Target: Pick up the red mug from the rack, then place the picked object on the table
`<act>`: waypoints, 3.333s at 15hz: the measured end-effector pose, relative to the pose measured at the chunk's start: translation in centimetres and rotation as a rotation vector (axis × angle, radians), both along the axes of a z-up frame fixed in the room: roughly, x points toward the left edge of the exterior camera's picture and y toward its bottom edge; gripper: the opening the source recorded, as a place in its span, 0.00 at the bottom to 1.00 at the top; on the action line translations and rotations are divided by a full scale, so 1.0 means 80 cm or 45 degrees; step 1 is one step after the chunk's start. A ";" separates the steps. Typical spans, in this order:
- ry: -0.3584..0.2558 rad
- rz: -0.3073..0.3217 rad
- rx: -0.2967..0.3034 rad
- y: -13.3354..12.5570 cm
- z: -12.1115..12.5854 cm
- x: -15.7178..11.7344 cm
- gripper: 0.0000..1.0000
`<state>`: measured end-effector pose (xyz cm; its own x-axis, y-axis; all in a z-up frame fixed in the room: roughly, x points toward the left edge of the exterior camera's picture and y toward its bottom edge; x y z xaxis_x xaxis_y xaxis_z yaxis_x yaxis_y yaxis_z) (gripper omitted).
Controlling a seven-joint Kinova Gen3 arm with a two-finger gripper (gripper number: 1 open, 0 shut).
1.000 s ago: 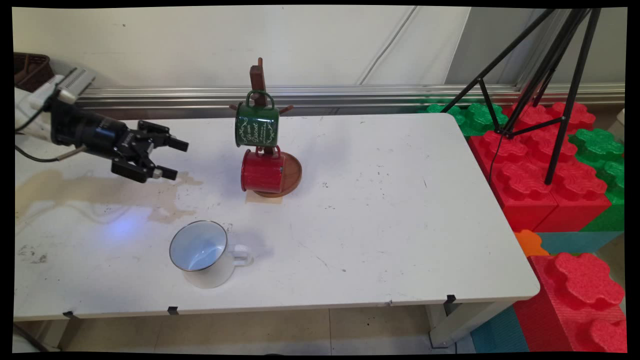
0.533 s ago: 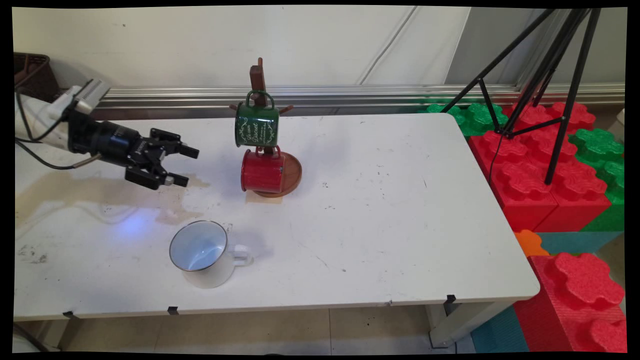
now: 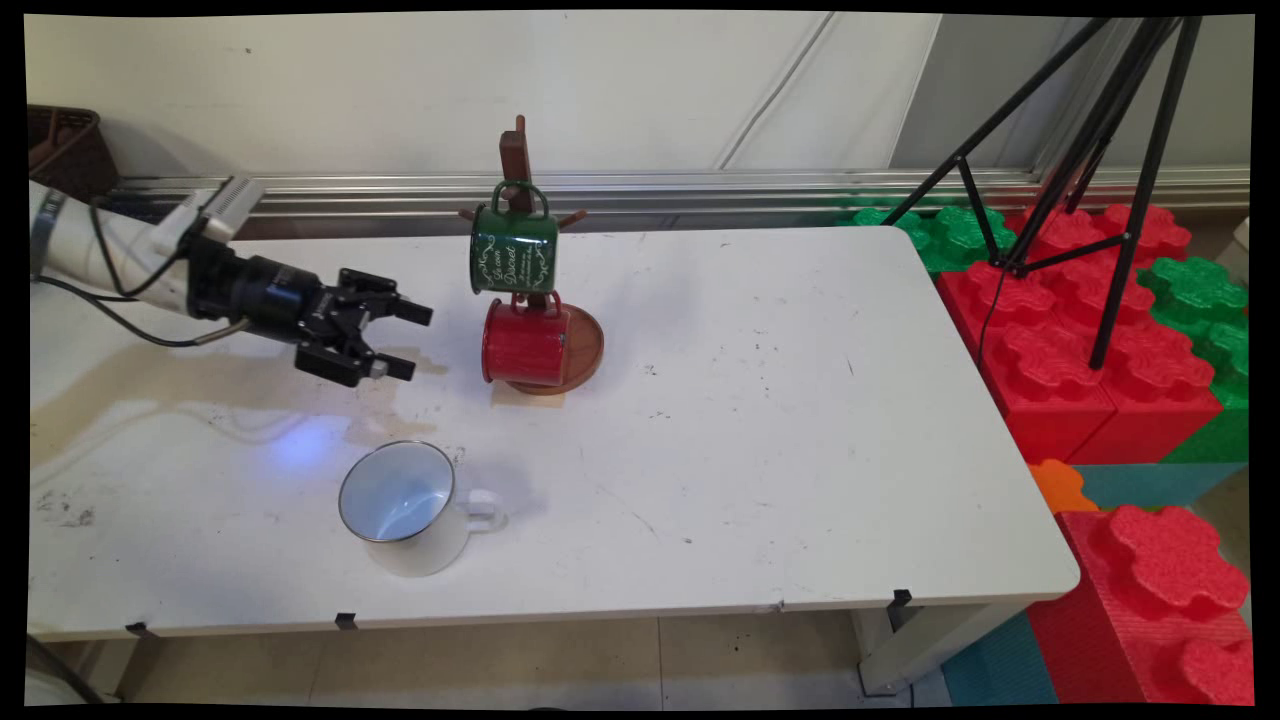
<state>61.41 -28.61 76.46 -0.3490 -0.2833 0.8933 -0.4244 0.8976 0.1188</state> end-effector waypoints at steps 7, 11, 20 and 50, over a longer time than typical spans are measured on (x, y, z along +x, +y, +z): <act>0.041 -0.001 0.002 -0.020 -0.025 -0.033 1.00; 0.057 0.004 0.015 -0.028 -0.039 -0.048 1.00; 0.087 0.027 0.051 -0.039 -0.060 -0.073 1.00; 0.129 -0.003 0.065 -0.047 -0.073 -0.097 0.00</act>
<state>53.66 -32.39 70.59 -0.2585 -0.3287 0.9084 -0.4061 0.8902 0.2065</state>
